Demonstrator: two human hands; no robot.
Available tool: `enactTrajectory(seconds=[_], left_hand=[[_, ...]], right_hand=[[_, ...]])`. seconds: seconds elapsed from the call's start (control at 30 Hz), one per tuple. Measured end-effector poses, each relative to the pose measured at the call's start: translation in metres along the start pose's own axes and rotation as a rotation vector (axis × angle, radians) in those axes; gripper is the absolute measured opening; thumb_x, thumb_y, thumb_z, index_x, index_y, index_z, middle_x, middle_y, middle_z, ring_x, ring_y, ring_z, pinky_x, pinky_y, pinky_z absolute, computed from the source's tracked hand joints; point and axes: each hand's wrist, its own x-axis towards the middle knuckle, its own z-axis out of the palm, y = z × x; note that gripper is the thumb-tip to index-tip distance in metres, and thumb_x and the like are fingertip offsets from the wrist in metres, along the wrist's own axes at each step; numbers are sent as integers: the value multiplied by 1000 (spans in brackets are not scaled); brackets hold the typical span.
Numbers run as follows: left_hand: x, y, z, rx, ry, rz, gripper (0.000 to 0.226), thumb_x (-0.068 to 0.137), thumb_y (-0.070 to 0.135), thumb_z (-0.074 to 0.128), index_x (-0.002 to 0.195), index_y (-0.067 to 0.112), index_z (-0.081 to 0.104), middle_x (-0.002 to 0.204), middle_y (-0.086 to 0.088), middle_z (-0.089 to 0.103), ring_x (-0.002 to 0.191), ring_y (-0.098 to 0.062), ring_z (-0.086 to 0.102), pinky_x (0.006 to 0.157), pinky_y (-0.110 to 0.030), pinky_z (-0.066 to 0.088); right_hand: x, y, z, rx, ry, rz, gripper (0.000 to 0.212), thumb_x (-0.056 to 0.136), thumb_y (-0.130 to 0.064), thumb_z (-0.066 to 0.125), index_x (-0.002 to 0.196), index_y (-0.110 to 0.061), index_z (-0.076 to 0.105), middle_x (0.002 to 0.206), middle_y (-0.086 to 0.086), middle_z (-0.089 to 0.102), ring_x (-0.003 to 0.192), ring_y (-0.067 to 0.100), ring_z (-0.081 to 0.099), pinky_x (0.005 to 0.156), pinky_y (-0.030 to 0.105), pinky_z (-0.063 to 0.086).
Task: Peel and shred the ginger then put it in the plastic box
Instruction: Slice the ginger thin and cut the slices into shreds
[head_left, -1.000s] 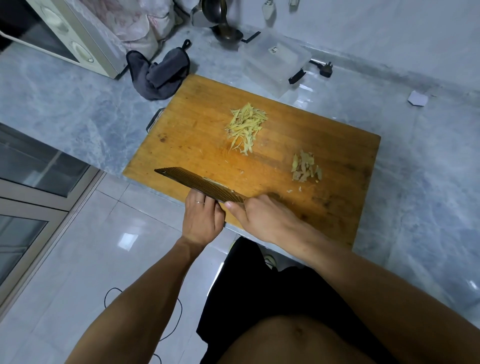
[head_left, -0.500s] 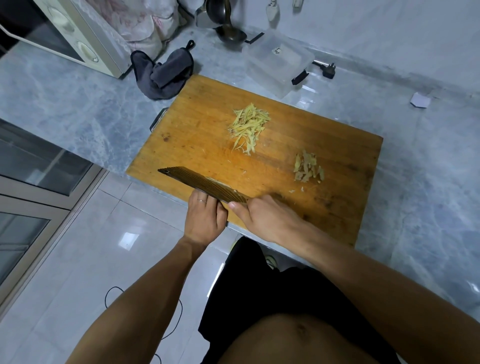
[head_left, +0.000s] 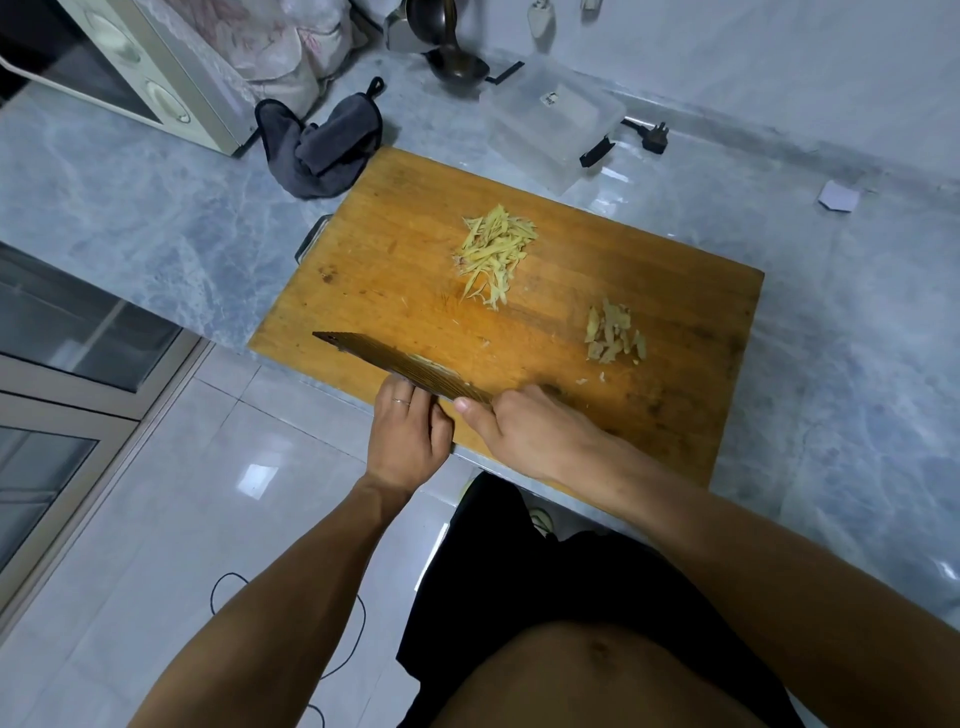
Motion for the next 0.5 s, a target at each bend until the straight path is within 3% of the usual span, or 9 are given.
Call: enactTrajectory(seconds=[0.17, 0.3, 0.43, 0.5], left_hand=[[2, 3, -3, -9, -9, -16, 32, 90, 16, 42, 102, -5, 62, 103, -23, 58, 98, -35, 46, 89, -43, 41], [4, 10, -9, 13, 48, 44, 18, 89, 15, 42, 88, 1, 52, 83, -22, 56, 88, -31, 40, 74, -42, 43], [3, 6, -5, 17, 22, -2, 30, 89, 18, 41, 79, -3, 60, 79, -25, 59, 88, -32, 40, 72, -43, 47], [4, 2, -4, 29, -29, -13, 37, 90, 21, 39, 73, -1, 64, 76, -22, 60, 86, -31, 41, 74, -44, 45]], right_hand=[[3, -2, 1, -1, 22, 5, 61, 102, -61, 23, 63, -19, 43, 74, 7, 45, 74, 32, 50, 65, 32, 37], [7, -8, 0, -13, 34, 4, 61, 102, -62, 24, 70, -15, 47, 69, 5, 41, 75, 31, 50, 66, 33, 38], [5, -5, 6, -15, 18, 8, 61, 101, -63, 23, 80, -15, 52, 73, 5, 41, 77, 31, 49, 67, 34, 39], [6, -4, 9, -5, 1, 15, 62, 101, -64, 22, 74, -15, 48, 75, 6, 42, 78, 32, 49, 65, 34, 38]])
